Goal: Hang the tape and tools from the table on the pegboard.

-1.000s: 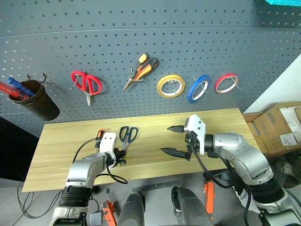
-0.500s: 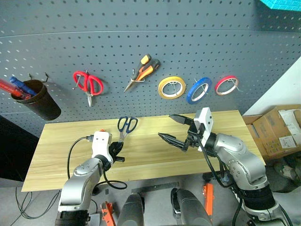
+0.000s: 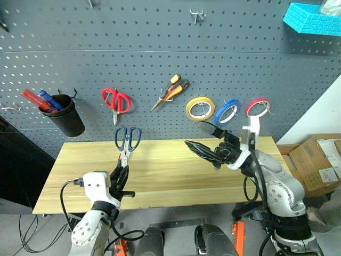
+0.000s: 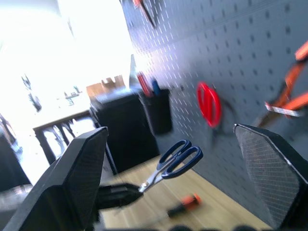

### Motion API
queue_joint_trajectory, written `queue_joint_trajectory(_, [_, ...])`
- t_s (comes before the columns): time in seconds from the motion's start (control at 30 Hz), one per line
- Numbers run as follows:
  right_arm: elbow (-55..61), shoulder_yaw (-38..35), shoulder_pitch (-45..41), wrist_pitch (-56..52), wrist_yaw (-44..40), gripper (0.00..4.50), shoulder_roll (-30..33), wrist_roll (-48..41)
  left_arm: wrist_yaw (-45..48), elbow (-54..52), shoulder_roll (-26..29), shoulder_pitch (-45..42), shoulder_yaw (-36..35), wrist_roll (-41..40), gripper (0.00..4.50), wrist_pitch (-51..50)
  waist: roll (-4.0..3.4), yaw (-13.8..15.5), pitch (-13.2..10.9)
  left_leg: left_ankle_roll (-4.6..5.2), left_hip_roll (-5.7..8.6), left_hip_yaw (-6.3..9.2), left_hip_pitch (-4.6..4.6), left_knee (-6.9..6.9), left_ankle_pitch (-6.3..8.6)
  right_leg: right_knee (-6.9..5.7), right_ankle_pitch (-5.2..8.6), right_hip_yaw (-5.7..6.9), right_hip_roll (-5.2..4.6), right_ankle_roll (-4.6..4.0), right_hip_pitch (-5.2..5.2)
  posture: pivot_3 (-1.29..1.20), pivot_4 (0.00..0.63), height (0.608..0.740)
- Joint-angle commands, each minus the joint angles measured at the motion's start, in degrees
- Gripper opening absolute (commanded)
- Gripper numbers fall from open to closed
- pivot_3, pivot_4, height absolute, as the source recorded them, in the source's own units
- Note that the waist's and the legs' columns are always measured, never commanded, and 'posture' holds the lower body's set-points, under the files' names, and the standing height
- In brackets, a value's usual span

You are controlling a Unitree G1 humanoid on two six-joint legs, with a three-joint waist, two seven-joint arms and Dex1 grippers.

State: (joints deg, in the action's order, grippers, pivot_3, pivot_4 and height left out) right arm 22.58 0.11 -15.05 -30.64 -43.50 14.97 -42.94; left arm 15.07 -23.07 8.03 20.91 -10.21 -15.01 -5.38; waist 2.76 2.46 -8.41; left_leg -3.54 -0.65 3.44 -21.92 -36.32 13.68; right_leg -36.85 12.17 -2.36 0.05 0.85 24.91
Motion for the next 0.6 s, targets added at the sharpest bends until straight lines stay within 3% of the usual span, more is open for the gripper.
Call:
queue_joint_trajectory(0.03, [2.1,-1.0,-1.2,-0.4,1.0,4.5,0.1,-2.4,-0.2,-3.6,-0.4,0.6,0.5,2.3,0.51,6.9,-0.06,0.4,0.5,0.0,0.0,-0.01,0.02,-0.02,0.0,0.0,0.01,0.0,0.02,-0.01,-0.01,0.24,0.027,0.74])
queue_joint_trajectory(0.6, [-0.7,0.0,-4.1,1.3,1.0,4.5,-0.6,-1.3,-3.4,3.3,1.1,-7.7,-2.7,4.8,0.51,12.5,-0.16,1.0,2.6,0.01,-0.04,-0.14,0.93,-0.05,0.02,0.13,0.04,-0.06,0.05,-0.06,-0.92,0.25,0.0,0.74])
